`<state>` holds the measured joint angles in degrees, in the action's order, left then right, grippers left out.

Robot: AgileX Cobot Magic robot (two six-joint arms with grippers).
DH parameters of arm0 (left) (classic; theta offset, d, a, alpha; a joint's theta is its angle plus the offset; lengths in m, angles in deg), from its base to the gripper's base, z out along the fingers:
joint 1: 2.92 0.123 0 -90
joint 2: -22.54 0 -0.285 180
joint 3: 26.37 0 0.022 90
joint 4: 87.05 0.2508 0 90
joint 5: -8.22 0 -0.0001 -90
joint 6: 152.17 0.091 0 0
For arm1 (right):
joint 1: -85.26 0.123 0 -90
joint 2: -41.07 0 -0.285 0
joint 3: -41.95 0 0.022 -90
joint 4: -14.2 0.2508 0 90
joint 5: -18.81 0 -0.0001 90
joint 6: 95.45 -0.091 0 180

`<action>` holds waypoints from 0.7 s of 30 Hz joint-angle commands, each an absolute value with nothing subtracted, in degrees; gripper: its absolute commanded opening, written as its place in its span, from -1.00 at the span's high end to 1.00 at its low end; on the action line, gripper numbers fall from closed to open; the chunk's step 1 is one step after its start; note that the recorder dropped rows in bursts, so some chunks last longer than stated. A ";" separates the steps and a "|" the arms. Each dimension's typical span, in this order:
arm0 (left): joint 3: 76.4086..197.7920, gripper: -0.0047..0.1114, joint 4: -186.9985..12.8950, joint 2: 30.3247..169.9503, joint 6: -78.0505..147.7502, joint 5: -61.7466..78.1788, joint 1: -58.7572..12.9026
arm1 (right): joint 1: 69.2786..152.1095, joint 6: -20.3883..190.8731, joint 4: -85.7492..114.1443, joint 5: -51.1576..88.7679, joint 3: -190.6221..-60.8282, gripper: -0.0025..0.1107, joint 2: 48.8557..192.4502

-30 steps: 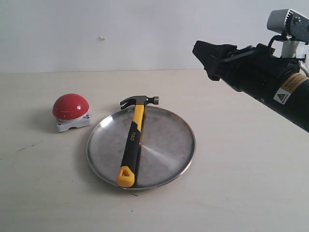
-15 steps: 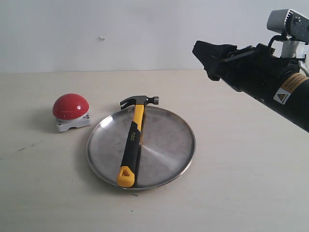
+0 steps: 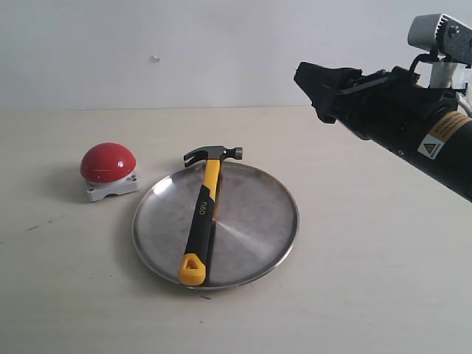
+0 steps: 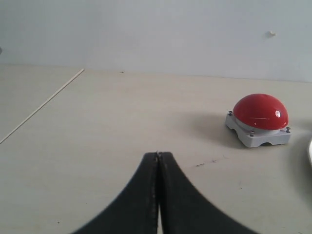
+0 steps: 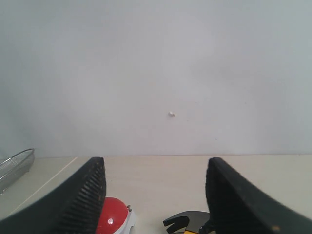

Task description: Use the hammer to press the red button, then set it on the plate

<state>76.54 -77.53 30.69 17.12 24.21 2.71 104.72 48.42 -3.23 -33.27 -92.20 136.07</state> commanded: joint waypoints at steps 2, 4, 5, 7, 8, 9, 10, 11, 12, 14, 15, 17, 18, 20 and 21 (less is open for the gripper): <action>76.41 0.91 -77.19 30.32 17.38 23.27 2.82 | 104.60 48.91 -3.23 -33.35 -92.15 -0.09 135.55; 76.41 0.91 -77.19 30.32 17.38 23.27 2.82 | 104.60 48.91 -3.13 -33.35 -92.15 -0.09 135.55; 76.41 0.91 -77.19 30.32 17.38 23.27 2.82 | 104.60 48.91 -3.13 -33.35 -92.15 -0.09 135.55; 76.41 0.91 -77.19 30.32 17.38 23.27 2.82 | 104.60 48.91 -3.13 -33.35 -92.15 -0.09 135.55; 76.41 0.91 -77.19 30.32 17.38 23.27 2.82 | 104.60 48.91 -3.13 -33.35 -92.15 -0.09 135.55; 76.41 0.91 -77.19 30.32 17.38 23.27 2.82 | 104.60 48.91 -3.13 -33.35 -92.15 -0.09 135.55; 76.41 0.91 -77.19 30.32 17.38 23.27 2.82 | 104.60 48.91 -3.13 -33.35 -92.15 -0.09 135.55; 76.41 0.91 -77.19 30.32 17.38 23.27 2.82 | 104.60 48.91 -3.13 -33.35 -92.15 -0.09 135.55; 76.41 0.91 -77.19 30.32 17.38 23.27 2.82 | 104.60 49.44 -3.13 -33.35 -92.15 -0.09 135.55; 76.41 0.91 -77.19 30.32 17.38 23.27 2.82 | 104.60 53.75 -1.84 -33.35 -92.15 -0.09 135.44; 76.41 0.91 -77.19 30.32 17.38 23.27 2.82 | 104.60 55.67 -1.45 -32.05 -92.15 -0.09 134.71; 76.41 0.91 -77.19 30.32 17.38 23.27 2.82 | 104.60 60.47 -1.45 -24.34 -92.15 -0.09 132.09; 76.41 0.91 -77.19 30.32 17.38 23.27 2.82 | 104.60 62.59 -1.30 -18.95 -92.15 -0.09 130.27; 76.41 0.91 -77.19 30.32 17.38 23.27 2.82 | 104.60 66.45 1.63 -8.92 -92.15 -0.09 126.49; 76.41 0.91 -77.19 30.32 17.38 23.27 2.82 | 104.47 69.83 5.35 -4.56 -92.15 -0.09 123.66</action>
<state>76.54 -77.53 30.69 17.12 24.21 2.71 104.72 63.21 0.03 -15.51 -92.20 128.69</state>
